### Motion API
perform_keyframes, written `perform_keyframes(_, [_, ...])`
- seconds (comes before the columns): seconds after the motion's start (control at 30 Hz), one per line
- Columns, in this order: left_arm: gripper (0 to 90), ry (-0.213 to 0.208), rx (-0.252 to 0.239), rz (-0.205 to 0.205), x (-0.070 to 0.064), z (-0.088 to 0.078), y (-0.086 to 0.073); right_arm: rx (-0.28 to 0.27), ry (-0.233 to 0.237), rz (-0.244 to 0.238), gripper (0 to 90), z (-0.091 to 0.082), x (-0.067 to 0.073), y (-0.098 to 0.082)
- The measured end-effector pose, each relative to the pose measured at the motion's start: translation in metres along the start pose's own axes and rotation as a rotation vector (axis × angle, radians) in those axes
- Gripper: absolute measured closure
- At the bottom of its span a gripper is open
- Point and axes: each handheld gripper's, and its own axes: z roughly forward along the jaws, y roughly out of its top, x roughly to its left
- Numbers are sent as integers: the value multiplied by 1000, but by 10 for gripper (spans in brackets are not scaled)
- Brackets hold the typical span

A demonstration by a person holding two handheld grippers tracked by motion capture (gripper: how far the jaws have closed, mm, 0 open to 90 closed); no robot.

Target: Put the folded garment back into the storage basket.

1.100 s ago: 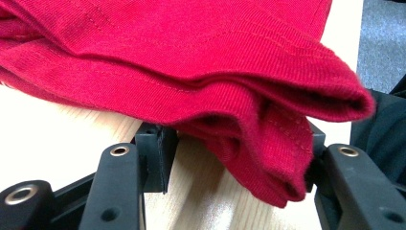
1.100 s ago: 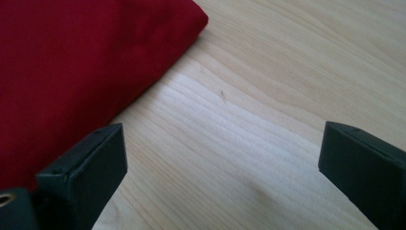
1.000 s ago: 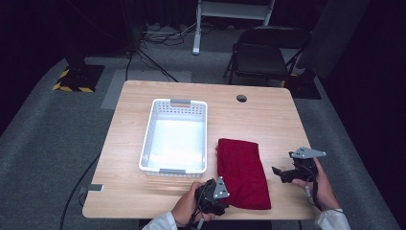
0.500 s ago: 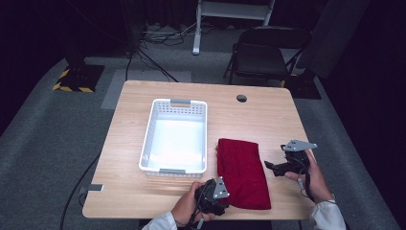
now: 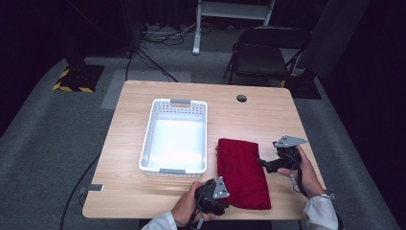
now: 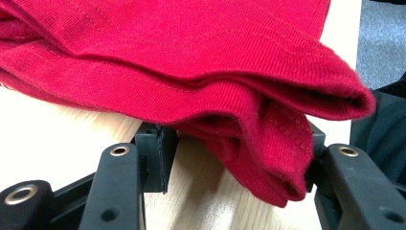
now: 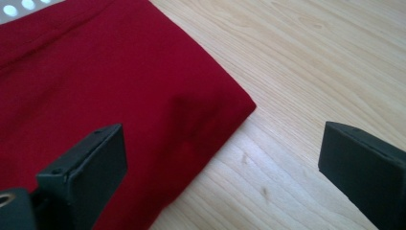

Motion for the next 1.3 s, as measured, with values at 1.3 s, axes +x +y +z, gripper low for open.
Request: perform_keyframes(1.3, [469, -5, -1, 6, 1, 0, 0, 116, 256, 80, 165, 26, 27, -21])
